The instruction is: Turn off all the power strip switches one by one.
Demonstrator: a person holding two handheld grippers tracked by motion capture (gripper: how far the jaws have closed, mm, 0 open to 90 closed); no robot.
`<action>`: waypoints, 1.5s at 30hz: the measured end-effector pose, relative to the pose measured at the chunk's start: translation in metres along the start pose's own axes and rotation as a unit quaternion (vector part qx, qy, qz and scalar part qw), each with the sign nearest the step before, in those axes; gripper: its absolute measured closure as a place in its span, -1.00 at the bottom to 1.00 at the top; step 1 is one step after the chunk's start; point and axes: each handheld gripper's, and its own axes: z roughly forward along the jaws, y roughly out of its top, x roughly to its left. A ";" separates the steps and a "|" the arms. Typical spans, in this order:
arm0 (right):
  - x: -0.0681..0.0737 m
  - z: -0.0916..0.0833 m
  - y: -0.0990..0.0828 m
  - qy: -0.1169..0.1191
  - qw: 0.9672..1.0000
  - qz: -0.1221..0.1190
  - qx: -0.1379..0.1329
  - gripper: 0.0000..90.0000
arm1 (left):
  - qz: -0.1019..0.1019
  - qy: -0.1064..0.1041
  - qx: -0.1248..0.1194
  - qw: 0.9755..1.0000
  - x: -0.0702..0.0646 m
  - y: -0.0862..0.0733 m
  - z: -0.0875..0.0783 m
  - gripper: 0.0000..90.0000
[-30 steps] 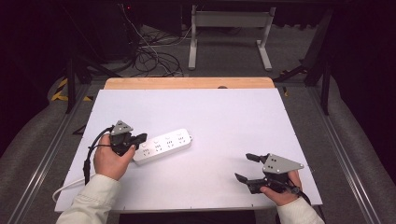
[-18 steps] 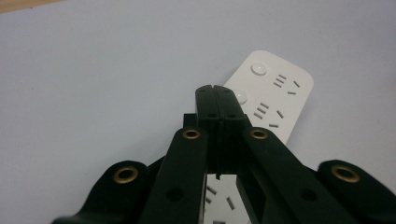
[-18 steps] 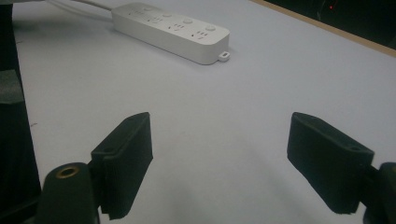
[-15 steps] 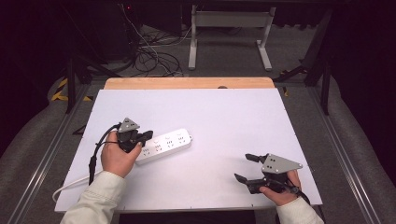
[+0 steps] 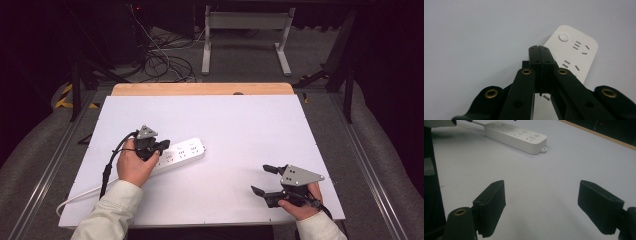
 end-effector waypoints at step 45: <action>0.000 0.001 -0.001 0.000 1.000 0.000 0.004 -0.49 | 0.037 0.052 0.062 0.996 -0.006 -0.003 0.011 1.00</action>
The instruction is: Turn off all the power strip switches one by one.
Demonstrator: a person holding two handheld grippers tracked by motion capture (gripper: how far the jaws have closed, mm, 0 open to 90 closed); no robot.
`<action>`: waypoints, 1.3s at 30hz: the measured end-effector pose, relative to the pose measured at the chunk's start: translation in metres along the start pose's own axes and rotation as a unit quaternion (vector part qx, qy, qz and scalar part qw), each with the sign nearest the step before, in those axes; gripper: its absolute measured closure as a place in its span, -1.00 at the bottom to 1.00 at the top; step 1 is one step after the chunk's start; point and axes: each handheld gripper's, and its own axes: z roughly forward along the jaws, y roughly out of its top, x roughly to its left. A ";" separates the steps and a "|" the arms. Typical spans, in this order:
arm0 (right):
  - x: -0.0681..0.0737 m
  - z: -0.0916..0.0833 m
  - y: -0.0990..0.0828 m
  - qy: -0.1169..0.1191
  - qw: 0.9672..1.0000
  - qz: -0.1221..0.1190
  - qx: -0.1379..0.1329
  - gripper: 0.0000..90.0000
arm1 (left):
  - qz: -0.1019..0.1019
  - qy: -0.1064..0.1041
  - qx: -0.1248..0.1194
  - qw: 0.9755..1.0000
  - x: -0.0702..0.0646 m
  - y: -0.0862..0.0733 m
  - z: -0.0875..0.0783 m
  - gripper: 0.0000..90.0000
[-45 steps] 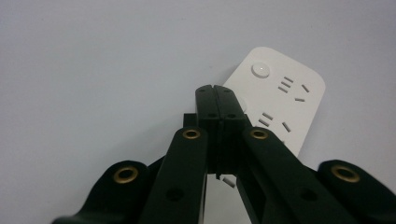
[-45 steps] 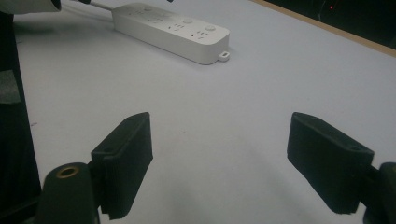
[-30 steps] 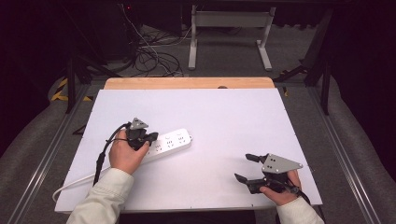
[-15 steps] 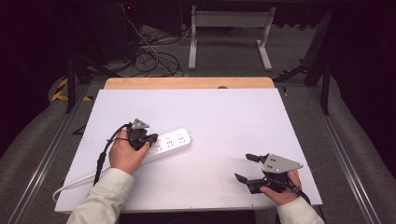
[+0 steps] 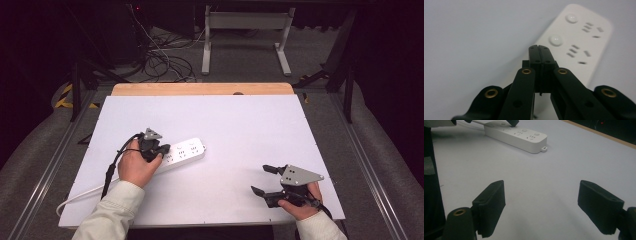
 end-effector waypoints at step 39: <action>-0.001 0.001 -0.001 0.001 1.000 0.001 0.002 -0.49 | -0.032 -0.039 -0.076 0.996 0.001 0.010 -0.025 1.00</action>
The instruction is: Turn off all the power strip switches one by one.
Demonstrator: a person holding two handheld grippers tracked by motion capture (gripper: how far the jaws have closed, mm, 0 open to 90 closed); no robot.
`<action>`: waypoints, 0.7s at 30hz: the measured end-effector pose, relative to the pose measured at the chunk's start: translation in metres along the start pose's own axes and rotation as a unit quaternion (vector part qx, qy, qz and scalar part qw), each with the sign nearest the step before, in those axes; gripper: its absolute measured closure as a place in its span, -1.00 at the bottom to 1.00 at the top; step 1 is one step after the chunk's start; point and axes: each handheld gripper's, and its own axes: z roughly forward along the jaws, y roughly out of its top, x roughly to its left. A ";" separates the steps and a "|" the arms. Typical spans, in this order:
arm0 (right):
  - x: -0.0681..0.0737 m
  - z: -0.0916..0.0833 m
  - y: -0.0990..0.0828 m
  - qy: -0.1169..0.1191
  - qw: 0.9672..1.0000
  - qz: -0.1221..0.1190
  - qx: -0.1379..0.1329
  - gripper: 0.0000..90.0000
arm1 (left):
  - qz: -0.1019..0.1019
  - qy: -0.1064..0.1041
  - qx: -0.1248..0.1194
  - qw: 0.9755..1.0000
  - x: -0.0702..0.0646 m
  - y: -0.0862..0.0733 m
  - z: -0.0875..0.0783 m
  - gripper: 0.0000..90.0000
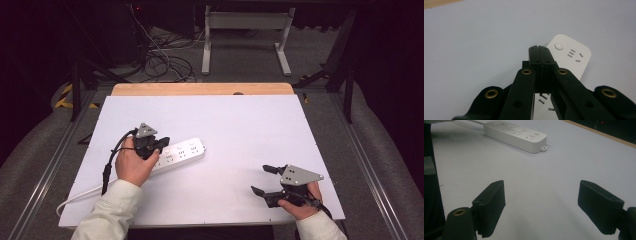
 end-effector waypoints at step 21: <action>0.001 0.002 0.000 0.001 1.000 0.000 0.004 -0.49 | 0.010 -0.028 -0.013 0.999 -0.012 0.018 0.020 1.00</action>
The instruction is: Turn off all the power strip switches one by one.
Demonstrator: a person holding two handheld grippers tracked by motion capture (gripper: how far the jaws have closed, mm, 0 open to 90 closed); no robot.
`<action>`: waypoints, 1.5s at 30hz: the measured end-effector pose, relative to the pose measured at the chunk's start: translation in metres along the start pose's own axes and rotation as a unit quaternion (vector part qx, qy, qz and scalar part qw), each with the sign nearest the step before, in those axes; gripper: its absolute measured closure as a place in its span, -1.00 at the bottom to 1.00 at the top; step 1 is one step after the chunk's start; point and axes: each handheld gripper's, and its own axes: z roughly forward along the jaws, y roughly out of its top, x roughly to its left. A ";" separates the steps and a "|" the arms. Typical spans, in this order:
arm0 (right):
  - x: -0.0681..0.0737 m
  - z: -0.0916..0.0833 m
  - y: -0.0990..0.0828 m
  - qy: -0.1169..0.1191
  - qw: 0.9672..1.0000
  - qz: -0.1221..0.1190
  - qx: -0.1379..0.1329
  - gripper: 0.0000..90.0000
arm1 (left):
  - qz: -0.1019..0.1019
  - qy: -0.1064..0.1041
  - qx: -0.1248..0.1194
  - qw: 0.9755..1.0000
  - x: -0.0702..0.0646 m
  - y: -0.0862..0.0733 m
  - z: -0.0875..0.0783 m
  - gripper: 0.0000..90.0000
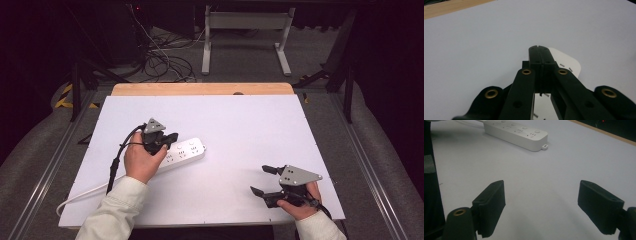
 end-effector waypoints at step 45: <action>0.000 -0.001 0.000 0.003 1.000 -0.001 -0.003 -0.48 | 0.005 0.010 0.091 0.996 0.000 -0.009 0.030 1.00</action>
